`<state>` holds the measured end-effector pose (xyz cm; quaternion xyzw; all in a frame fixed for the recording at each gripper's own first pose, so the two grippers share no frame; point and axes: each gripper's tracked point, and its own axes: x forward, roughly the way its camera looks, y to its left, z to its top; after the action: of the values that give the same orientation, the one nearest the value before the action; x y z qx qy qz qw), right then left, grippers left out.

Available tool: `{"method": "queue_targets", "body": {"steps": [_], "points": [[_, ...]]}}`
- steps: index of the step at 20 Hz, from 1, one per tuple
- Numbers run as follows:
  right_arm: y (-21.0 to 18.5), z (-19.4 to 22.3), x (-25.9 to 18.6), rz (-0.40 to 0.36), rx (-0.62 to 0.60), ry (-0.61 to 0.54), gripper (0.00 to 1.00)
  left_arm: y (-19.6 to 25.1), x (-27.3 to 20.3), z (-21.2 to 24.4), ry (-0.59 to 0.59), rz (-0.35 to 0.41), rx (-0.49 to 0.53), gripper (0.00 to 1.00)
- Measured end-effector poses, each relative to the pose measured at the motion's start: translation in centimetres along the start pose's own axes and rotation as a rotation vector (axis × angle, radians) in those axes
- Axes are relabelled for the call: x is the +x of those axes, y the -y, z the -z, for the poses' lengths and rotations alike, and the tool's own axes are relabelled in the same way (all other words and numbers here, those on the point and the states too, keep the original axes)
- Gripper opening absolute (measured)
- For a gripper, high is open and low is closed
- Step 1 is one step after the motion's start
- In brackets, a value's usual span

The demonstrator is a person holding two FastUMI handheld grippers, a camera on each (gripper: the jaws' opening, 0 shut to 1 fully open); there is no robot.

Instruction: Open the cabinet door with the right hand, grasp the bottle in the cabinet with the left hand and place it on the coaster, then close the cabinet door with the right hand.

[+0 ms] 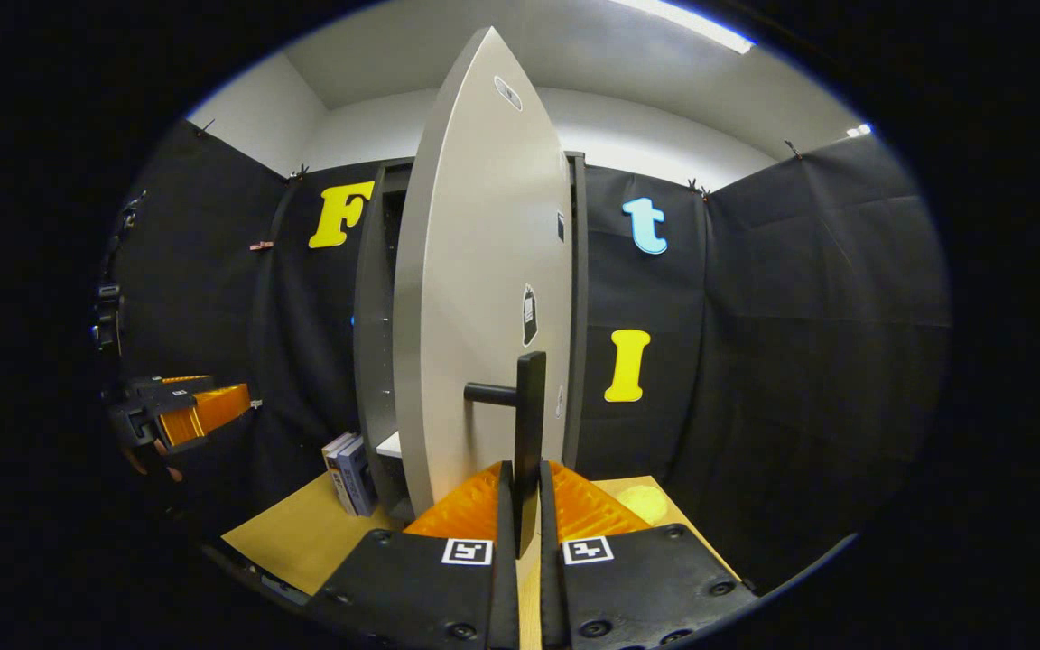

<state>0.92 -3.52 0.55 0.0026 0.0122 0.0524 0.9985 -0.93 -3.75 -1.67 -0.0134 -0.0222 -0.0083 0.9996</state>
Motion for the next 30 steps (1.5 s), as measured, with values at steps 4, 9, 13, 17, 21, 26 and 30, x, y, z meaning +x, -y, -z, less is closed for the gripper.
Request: {"method": "queue_targets", "body": {"steps": [4, 9, 13, 17, 21, 26, 30], "points": [[2.8, -0.1, 0.0, 0.036, 0.001, -0.001, 0.13, 2.1, 0.6, 0.1, -0.012, 0.016, 0.012, 0.95], [4.2, 0.0, 0.1, 0.031, 0.008, -0.001, 0.08, 4.5, 1.3, 0.2, -0.017, 0.032, 0.019, 0.94], [4.6, 0.1, 0.0, 0.025, 0.010, -0.004, 0.08, 6.1, 2.0, 0.5, -0.023, 0.043, 0.026, 0.94], [6.1, 0.1, 0.2, 0.052, 0.047, -0.007, 0.08, 8.2, 3.3, 0.6, -0.025, 0.059, 0.026, 0.95], [7.9, 0.5, -0.6, 0.062, 0.083, -0.014, 0.08, 10.4, 5.4, 1.5, -0.028, 0.065, 0.050, 0.95], [8.5, 0.4, -1.9, -0.006, 0.054, -0.022, 0.19, 13.4, 8.2, 2.0, -0.034, 0.097, 0.051, 0.92], [12.8, -1.4, -4.1, 0.059, 0.066, 0.038, 0.16, 15.9, 11.4, 2.2, -0.035, 0.120, 0.036, 0.95]]}}
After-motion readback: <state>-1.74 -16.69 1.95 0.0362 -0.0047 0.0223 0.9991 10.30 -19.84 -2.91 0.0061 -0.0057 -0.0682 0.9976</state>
